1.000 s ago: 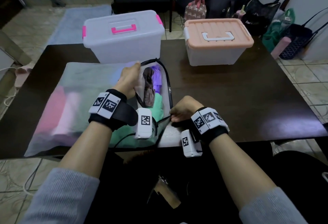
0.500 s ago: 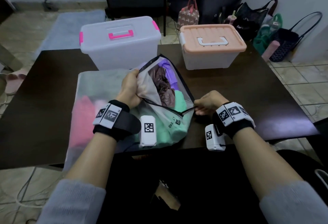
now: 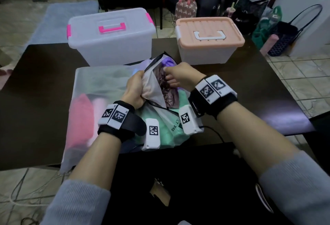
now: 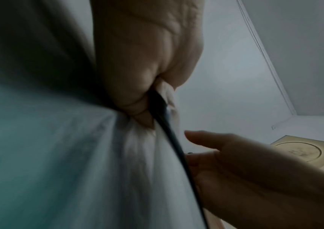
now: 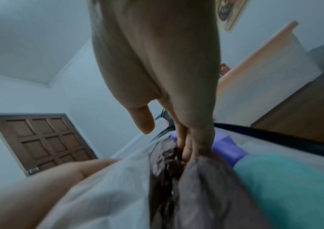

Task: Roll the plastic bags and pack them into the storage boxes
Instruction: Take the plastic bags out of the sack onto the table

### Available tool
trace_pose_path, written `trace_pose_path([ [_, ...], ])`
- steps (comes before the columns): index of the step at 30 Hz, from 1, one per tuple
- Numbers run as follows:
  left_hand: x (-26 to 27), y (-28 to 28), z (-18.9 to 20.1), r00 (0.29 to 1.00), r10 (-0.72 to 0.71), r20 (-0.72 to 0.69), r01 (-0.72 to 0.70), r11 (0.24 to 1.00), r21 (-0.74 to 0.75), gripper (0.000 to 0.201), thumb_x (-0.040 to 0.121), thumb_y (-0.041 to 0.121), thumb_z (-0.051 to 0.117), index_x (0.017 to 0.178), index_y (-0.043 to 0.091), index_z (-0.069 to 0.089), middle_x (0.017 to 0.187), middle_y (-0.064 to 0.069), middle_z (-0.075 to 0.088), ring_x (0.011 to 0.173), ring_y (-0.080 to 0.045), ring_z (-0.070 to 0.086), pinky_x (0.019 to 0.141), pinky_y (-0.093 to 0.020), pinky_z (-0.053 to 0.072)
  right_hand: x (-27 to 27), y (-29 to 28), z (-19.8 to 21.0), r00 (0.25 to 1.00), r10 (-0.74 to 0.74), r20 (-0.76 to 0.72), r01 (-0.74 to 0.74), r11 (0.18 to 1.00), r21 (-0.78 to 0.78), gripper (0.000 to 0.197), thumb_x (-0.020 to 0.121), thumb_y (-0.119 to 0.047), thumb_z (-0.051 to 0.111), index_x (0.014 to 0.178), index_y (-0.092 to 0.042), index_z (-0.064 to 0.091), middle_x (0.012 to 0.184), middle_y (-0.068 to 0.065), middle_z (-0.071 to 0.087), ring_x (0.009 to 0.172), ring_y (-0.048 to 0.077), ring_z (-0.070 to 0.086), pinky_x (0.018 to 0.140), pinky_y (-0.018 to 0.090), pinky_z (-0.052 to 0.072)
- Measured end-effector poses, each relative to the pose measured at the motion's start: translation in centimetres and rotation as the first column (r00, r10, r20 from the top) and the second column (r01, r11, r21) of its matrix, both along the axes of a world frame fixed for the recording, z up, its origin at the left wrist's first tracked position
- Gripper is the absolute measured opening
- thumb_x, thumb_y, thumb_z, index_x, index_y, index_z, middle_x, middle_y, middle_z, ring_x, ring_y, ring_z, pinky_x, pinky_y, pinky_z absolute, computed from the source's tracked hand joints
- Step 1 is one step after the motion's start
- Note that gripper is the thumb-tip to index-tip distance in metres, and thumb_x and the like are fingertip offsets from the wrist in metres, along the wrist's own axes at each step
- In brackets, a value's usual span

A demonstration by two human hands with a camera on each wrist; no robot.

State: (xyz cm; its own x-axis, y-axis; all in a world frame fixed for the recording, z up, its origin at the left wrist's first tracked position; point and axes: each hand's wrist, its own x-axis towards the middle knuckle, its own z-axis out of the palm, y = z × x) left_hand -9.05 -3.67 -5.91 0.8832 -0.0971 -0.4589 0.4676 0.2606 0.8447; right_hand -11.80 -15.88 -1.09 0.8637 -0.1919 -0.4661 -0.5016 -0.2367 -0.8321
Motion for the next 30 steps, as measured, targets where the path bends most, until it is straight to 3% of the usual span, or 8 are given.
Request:
trace_pose_path([
  [2, 0.1, 0.1, 0.0, 1.000, 0.002, -0.016, -0.002, 1.000, -0.014, 0.028, 0.095, 0.014, 0.042, 0.073, 0.007, 0.058, 0.053, -0.002, 0.063, 0.049, -0.014, 0.061, 0.058, -0.024, 0.051, 1.0, 1.1, 0.2, 0.996, 0.022, -0.088, -0.021, 1.000, 0.008, 0.028, 0.095, -0.018, 0.046, 0.067, -0.016, 0.041, 0.064, 0.003, 0.037, 0.053, 0.014, 0.036, 0.048, 0.020, 0.033],
  [4, 0.0, 0.2, 0.0, 0.999, -0.005, -0.035, 0.004, 1.000, -0.031, 0.028, 0.094, 0.014, 0.042, 0.074, 0.006, 0.059, 0.060, -0.005, 0.063, 0.052, -0.016, 0.061, 0.059, -0.025, 0.050, 1.5, 1.7, 0.1, 0.991, 0.037, -0.129, -0.032, 0.999, 0.041, 0.019, 0.094, -0.030, 0.049, 0.089, -0.012, 0.053, 0.083, 0.005, 0.050, 0.072, 0.020, 0.052, 0.064, 0.025, 0.045],
  [7, 0.1, 0.3, -0.1, 0.999, -0.018, -0.040, 0.016, 0.998, -0.057, 0.026, 0.094, 0.015, 0.041, 0.079, 0.005, 0.060, 0.072, -0.011, 0.062, 0.063, -0.022, 0.060, 0.066, -0.029, 0.050, 2.2, 1.2, -0.4, 0.985, 0.011, -0.170, 0.010, 0.993, 0.121, 0.056, 0.088, -0.052, 0.053, 0.119, -0.006, 0.049, 0.115, 0.009, 0.057, 0.107, 0.020, 0.058, 0.092, 0.031, 0.049],
  [10, 0.4, 0.6, -0.3, 0.998, 0.009, -0.061, -0.014, 0.997, -0.082, 0.031, 0.097, 0.020, 0.038, 0.084, 0.003, 0.060, 0.067, -0.009, 0.066, 0.065, -0.023, 0.061, 0.066, -0.029, 0.050, 2.3, 1.3, -0.7, 0.984, -0.023, -0.178, 0.054, 0.984, 0.171, 0.046, 0.086, -0.058, 0.053, 0.099, -0.014, 0.054, 0.068, 0.000, 0.043, 0.058, 0.009, 0.040, 0.056, 0.021, 0.035],
  [14, 0.7, 1.0, -0.8, 0.995, -0.032, -0.096, 0.017, 0.988, -0.152, 0.042, 0.097, 0.026, 0.034, 0.111, -0.001, 0.062, 0.100, -0.018, 0.069, 0.087, -0.029, 0.067, 0.079, -0.034, 0.054, 2.4, 1.4, -1.3, 0.989, -0.053, -0.140, 0.083, 0.973, 0.217, 0.050, 0.088, -0.053, 0.054, 0.105, -0.007, 0.060, 0.097, 0.008, 0.061, 0.081, 0.018, 0.055, 0.061, 0.025, 0.042],
  [19, 0.8, 1.0, -0.9, 0.993, -0.062, -0.099, 0.041, 0.979, -0.200, 0.043, 0.094, 0.022, 0.035, 0.114, -0.004, 0.062, 0.107, -0.021, 0.066, 0.094, -0.031, 0.067, 0.081, -0.036, 0.056, 2.5, 1.8, -0.8, 0.977, 0.025, -0.213, 0.012, 0.985, 0.171, 0.055, 0.086, -0.055, 0.057, 0.047, -0.016, 0.052, 0.048, 0.001, 0.047, 0.050, 0.015, 0.042, 0.049, 0.023, 0.034],
  [25, 0.8, 0.9, -0.9, 0.991, -0.064, -0.114, 0.044, 0.984, -0.172, 0.045, 0.094, 0.025, 0.037, 0.120, -0.005, 0.059, 0.117, -0.023, 0.063, 0.105, -0.034, 0.064, 0.091, -0.042, 0.052, 2.7, 2.1, -1.0, 0.969, 0.048, -0.241, 0.011, 0.972, 0.236, 0.049, 0.080, -0.055, 0.063, 0.071, -0.007, 0.059, 0.069, 0.009, 0.061, 0.064, 0.018, 0.058, 0.055, 0.025, 0.046],
  [30, 1.0, 1.0, -0.9, 0.991, -0.084, -0.104, 0.057, 0.970, -0.235, 0.037, 0.096, 0.027, 0.038, 0.106, 0.001, 0.062, 0.100, -0.016, 0.066, 0.089, -0.027, 0.065, 0.087, -0.035, 0.052, 2.6, 2.5, -1.8, 0.960, 0.092, -0.265, 0.007, 0.936, 0.353, 0.045, 0.081, -0.056, 0.061, 0.085, -0.011, 0.066, 0.075, 0.007, 0.070, 0.061, 0.017, 0.067, 0.048, 0.021, 0.050],
])
